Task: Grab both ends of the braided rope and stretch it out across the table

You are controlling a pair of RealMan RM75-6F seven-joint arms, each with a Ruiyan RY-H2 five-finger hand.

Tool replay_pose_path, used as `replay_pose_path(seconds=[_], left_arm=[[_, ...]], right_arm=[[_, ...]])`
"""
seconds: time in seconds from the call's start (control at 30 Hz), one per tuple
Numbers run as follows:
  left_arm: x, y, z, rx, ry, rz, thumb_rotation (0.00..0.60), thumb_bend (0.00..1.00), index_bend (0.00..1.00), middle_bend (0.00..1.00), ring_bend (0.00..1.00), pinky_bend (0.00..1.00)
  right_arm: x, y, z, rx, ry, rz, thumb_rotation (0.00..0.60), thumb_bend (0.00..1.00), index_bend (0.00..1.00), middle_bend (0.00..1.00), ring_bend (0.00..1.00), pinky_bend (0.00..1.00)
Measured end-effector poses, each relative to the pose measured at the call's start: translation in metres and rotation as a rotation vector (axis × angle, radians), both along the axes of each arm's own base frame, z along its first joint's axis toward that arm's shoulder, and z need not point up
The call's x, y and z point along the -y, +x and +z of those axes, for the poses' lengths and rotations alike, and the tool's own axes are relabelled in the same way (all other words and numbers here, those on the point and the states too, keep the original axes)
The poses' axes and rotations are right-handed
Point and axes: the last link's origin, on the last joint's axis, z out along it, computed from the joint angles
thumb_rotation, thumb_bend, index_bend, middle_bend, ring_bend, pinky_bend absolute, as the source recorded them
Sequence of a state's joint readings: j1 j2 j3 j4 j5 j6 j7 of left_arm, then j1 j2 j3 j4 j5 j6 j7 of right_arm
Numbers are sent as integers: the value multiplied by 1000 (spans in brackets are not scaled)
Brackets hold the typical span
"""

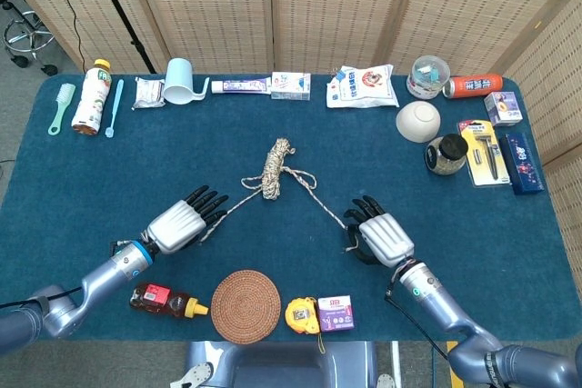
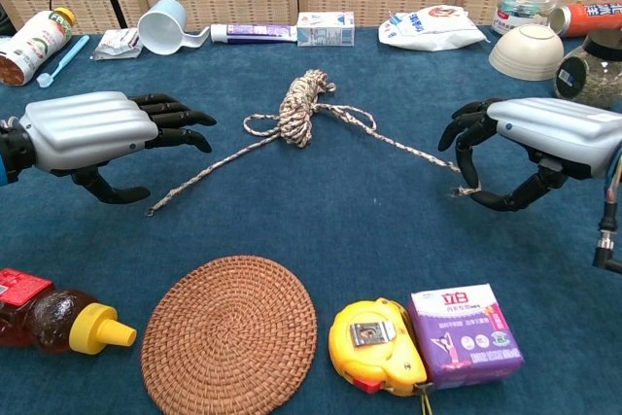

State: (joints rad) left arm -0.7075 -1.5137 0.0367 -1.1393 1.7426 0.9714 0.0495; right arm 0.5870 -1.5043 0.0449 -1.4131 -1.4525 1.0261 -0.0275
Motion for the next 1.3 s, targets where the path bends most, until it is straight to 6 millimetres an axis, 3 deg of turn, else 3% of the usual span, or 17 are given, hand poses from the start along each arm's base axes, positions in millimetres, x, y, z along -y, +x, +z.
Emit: replay_pose_path(seconds=[0.87,1.3], left_arm=[[-13,18,-38,19,-25,16,600,356,146,0,0,0],[-15,32,-48,73,-45,42,600,356,337,0,0,0]], right_arm=[[3,-13,-1,-3,1,-45,600,438,633,249,96,0],[4,-16,-1,-8,0,-58,600,439,636,252,105,0]])
